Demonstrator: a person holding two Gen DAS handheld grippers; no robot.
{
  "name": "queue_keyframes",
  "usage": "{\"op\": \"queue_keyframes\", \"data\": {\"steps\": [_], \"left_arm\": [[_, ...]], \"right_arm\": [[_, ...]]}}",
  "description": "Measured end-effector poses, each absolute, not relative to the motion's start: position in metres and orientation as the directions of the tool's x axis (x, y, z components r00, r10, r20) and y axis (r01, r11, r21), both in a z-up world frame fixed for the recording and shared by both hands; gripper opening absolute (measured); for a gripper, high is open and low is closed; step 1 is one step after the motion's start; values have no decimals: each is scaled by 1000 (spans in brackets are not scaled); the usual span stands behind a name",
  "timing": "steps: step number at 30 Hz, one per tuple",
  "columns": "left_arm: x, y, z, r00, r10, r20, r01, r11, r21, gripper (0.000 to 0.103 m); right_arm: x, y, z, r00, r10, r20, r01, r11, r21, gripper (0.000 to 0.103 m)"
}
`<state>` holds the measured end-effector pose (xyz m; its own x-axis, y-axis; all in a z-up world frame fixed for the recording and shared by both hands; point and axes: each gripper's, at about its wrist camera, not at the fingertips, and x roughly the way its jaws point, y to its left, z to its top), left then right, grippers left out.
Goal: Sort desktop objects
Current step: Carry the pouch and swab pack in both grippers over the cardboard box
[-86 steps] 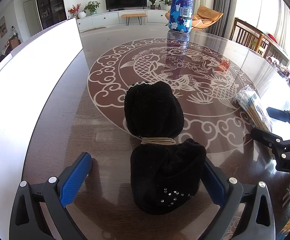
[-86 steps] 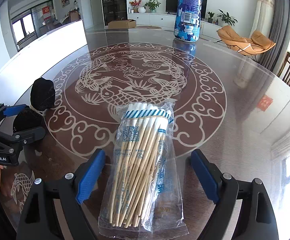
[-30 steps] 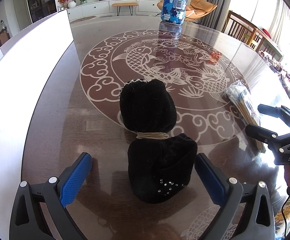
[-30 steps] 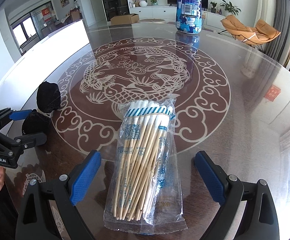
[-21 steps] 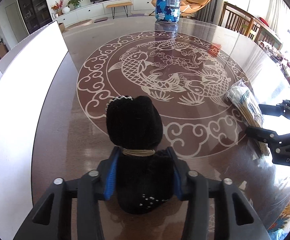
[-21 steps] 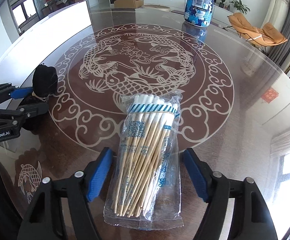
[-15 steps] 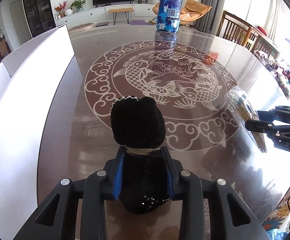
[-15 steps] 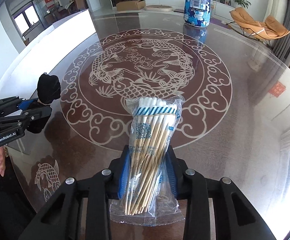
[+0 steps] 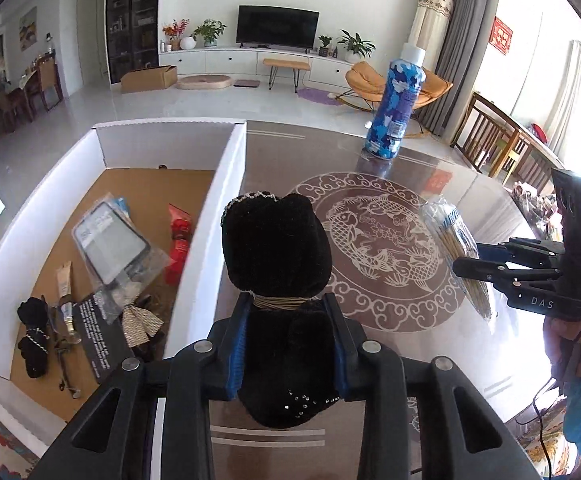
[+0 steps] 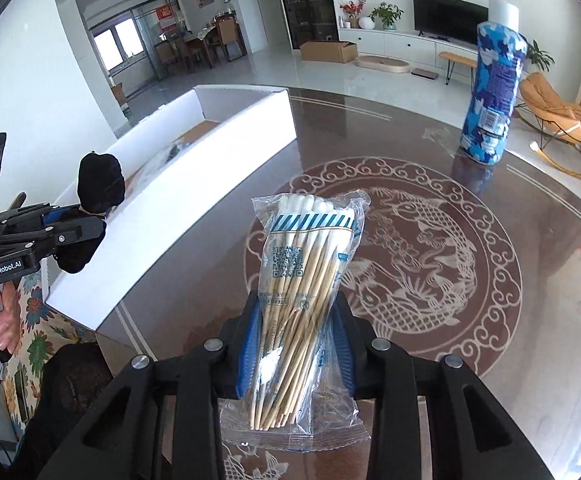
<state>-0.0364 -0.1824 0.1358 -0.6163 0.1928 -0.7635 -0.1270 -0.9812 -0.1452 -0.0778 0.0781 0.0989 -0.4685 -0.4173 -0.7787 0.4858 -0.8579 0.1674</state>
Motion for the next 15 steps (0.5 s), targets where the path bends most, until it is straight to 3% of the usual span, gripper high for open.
{"op": "queue_keyframes", "data": {"steps": [8,15], "left_arm": [[-63,-319,137,-596,14,-803,122,-987,-107,34],[-112,-373,86,-501,-16,-865,216,-970,-107,34]], "right_arm": [[-137,-91,172,-407,-629,-662,662,-703,261,34],[-208,-215,142,-380,-578,-722,720,-675,161,34]]}}
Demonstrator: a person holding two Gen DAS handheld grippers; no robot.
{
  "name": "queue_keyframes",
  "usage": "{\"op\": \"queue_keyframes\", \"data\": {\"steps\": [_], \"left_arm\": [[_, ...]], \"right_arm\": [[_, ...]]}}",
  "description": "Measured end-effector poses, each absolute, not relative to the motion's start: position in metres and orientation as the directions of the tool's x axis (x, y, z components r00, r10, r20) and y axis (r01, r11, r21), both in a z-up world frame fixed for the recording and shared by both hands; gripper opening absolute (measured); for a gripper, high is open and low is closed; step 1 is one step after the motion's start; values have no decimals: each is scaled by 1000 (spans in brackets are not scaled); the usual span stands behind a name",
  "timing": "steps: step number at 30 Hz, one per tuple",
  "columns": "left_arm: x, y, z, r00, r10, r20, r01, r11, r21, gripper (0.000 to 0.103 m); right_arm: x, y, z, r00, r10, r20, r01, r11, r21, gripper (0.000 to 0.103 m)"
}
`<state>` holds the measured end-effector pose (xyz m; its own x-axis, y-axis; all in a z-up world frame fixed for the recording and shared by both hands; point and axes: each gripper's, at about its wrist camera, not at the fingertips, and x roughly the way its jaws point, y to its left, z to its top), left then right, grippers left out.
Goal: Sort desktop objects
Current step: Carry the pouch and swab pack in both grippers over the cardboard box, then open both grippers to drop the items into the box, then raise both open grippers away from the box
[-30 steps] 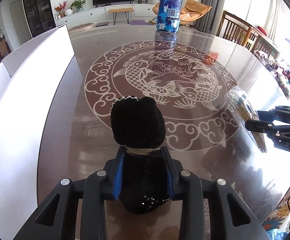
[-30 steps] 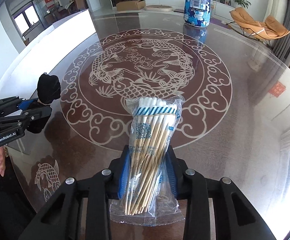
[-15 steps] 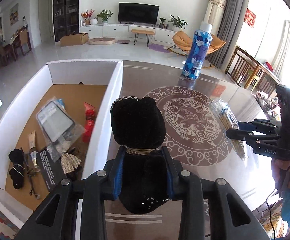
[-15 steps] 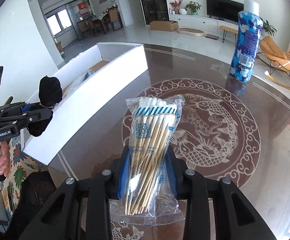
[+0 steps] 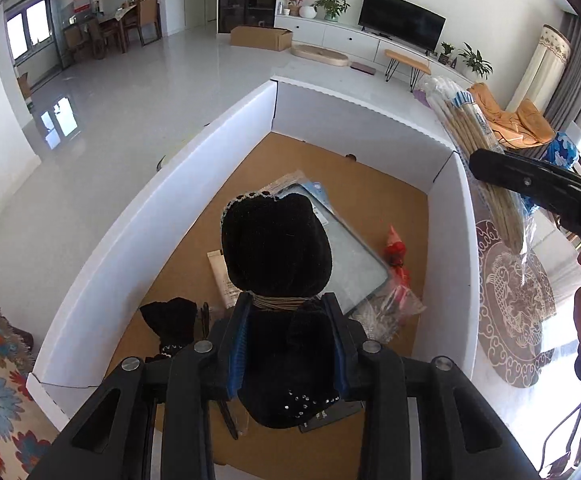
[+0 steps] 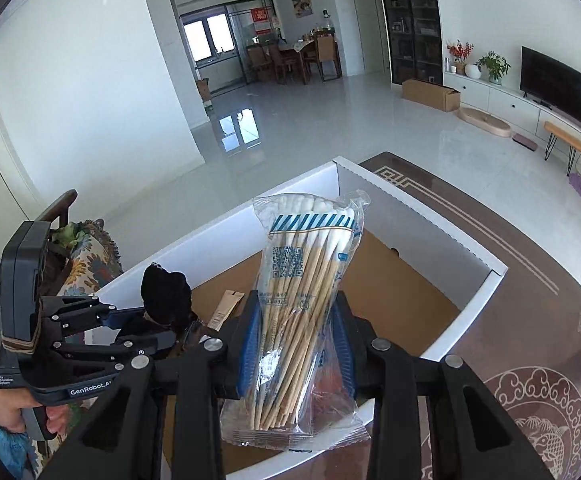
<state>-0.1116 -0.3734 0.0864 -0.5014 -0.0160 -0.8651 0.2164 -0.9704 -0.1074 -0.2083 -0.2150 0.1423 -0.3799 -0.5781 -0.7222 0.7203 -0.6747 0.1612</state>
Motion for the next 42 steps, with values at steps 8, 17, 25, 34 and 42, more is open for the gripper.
{"op": "queue_keyframes", "data": {"steps": [8,17,25,34,42], "left_arm": [[-145,-388,39,-413,-3,-911,254,-961,-112,34],[-138,-389,35,-404,-81,-911,351,-934,-72,71],[-86,-357,84,-520,-204,-830,412,-910,-34,81],[-12,-309,121,-557,-345,-755,494,-869,33,100],[20,-281,154,-567,-470,-677,558,-823,105,103]], "right_arm": [[-260,-269,60,-338,-432,-836,725,-686,61,35],[-267,-265,63,-389,-432,-813,712,-701,32,99],[-218,-207,114,-444,-449,-775,689,-725,25,101],[-137,-150,116,-454,-487,-746,721,-692,13,103],[-115,-158,109,-449,-475,-757,739,-674,-16,103]]}}
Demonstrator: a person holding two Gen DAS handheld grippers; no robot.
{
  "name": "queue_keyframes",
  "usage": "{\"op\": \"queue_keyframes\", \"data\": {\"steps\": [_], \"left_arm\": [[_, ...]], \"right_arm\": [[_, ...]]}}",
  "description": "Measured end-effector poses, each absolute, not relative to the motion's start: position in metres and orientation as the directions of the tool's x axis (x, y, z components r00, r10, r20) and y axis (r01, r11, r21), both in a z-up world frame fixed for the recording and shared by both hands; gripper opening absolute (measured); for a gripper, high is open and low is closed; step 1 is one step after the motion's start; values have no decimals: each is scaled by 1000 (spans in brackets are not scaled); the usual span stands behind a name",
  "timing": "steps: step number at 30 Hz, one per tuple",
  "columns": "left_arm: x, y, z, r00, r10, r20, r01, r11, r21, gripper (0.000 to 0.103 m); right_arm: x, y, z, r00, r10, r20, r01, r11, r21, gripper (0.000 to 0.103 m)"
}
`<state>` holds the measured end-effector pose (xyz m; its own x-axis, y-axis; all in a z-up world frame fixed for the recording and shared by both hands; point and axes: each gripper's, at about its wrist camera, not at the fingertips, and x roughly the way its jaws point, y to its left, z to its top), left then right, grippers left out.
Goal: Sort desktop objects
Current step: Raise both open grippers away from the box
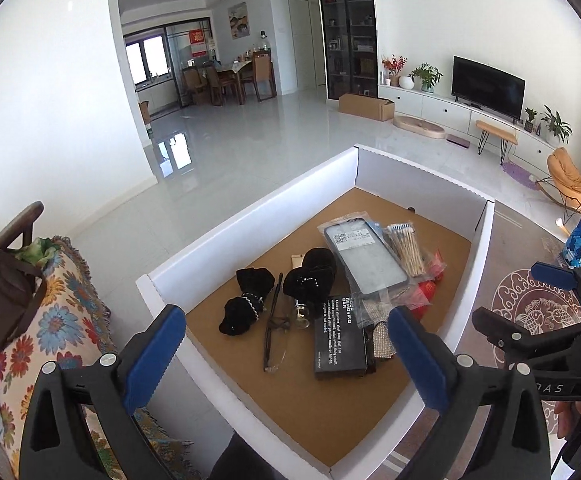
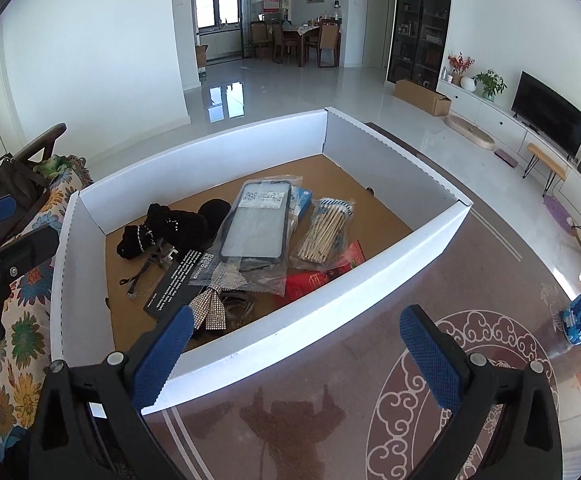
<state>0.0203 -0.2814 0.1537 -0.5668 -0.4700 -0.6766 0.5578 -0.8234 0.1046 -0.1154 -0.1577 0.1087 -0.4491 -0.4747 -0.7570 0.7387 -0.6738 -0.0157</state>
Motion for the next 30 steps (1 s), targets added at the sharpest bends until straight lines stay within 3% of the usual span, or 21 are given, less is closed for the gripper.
{"op": "queue_keyframes", "data": {"steps": [9,24,30], "left_arm": [[23,-283,151,-500,-506,-703,621,-775,116,103],[24,-316,151,-525,-412,-745,656,-753,-46,103],[30,-310,155,-522,-518,-678,709,-705,-8,103]], "right_arm": [[-110,-176,105,-440,-470,-766,750,-661,-25,103],[-127,-201,101,-417,-422,-805,731,-682,-21,103],[-131,-214,95,-417,-415,-808,728,-685,-23,103]]}}
